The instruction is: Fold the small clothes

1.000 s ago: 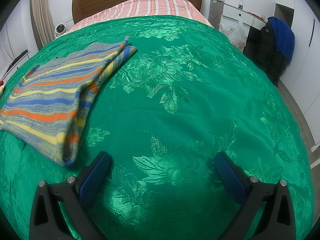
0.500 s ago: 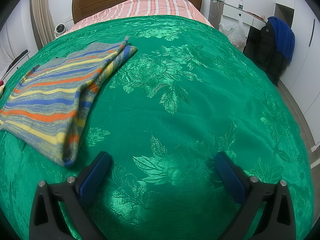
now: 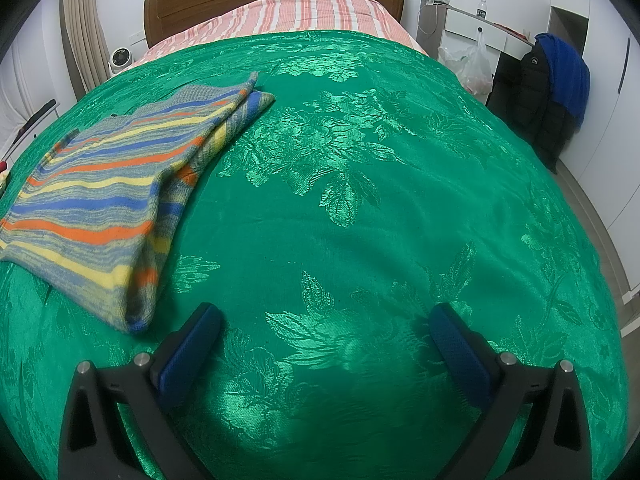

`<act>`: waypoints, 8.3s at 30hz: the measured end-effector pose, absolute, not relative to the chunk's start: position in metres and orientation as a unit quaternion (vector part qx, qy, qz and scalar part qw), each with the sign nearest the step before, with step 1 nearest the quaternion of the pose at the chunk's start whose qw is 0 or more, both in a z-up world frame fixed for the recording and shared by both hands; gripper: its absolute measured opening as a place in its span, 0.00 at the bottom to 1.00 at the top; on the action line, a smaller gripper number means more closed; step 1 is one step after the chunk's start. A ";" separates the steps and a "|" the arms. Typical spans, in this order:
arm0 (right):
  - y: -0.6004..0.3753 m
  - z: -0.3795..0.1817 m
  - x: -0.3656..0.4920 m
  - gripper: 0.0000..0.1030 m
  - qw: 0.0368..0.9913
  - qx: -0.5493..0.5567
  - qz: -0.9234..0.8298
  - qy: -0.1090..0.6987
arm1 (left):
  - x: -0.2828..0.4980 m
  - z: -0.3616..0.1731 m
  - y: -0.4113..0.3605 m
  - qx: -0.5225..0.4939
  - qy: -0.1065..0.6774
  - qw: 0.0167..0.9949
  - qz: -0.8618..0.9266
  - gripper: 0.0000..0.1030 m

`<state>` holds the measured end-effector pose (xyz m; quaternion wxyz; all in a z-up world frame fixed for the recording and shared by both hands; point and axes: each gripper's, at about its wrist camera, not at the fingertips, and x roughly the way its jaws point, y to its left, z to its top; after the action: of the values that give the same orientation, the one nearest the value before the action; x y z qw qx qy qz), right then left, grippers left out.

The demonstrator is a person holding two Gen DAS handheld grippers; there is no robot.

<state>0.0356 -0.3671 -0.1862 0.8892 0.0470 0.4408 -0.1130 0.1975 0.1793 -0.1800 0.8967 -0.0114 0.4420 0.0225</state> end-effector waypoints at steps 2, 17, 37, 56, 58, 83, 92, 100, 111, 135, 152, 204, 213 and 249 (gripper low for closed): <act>-0.367 -0.186 0.036 1.00 0.889 0.047 -0.113 0.441 | 0.197 -0.180 0.179 -0.011 0.442 0.897 0.023 1.00; -0.367 -0.186 0.036 1.00 0.889 0.047 -0.113 0.441 | 0.197 -0.180 0.179 -0.011 0.442 0.897 0.023 1.00; -0.368 -0.186 0.036 1.00 0.889 0.047 -0.113 0.441 | 0.197 -0.180 0.179 -0.012 0.442 0.897 0.023 1.00; -0.368 -0.186 0.036 1.00 0.889 0.047 -0.113 0.441 | 0.198 -0.180 0.179 -0.012 0.442 0.897 0.023 1.00; -0.368 -0.186 0.035 1.00 0.889 0.047 -0.113 0.441 | 0.198 -0.180 0.179 -0.011 0.442 0.897 0.023 1.00; -0.368 -0.185 0.035 1.00 0.889 0.047 -0.112 0.441 | 0.198 -0.180 0.179 -0.012 0.442 0.897 0.023 1.00; -0.368 -0.185 0.035 1.00 0.889 0.047 -0.112 0.441 | 0.198 -0.180 0.179 -0.012 0.442 0.897 0.023 1.00; -0.368 -0.185 0.035 1.00 0.889 0.046 -0.112 0.441 | 0.198 -0.180 0.179 -0.012 0.442 0.897 0.023 1.00; -0.368 -0.185 0.035 1.00 0.889 0.046 -0.112 0.441 | 0.198 -0.180 0.179 -0.012 0.441 0.897 0.023 1.00; -0.369 -0.185 0.035 1.00 0.890 0.046 -0.112 0.440 | 0.198 -0.180 0.179 -0.012 0.441 0.897 0.023 1.00; -0.369 -0.185 0.035 1.00 0.890 0.046 -0.112 0.440 | 0.198 -0.181 0.179 -0.012 0.441 0.897 0.023 1.00; -0.377 -0.183 0.033 1.00 0.891 0.071 -0.091 0.439 | 0.165 -0.167 0.176 0.002 0.483 0.876 -0.005 1.00; -0.395 -0.125 0.081 0.98 0.867 0.270 0.036 0.417 | 0.150 -0.180 0.179 -0.021 0.426 0.904 0.026 1.00; -0.066 -0.099 0.261 0.42 0.752 0.314 0.294 0.499 | 0.134 -0.187 0.194 -0.004 0.402 0.915 -0.038 1.00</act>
<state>0.2614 -0.0665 -0.0989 0.7523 0.3137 0.4990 0.2945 0.1341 0.1940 -0.1873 0.9148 -0.0039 0.4020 -0.0383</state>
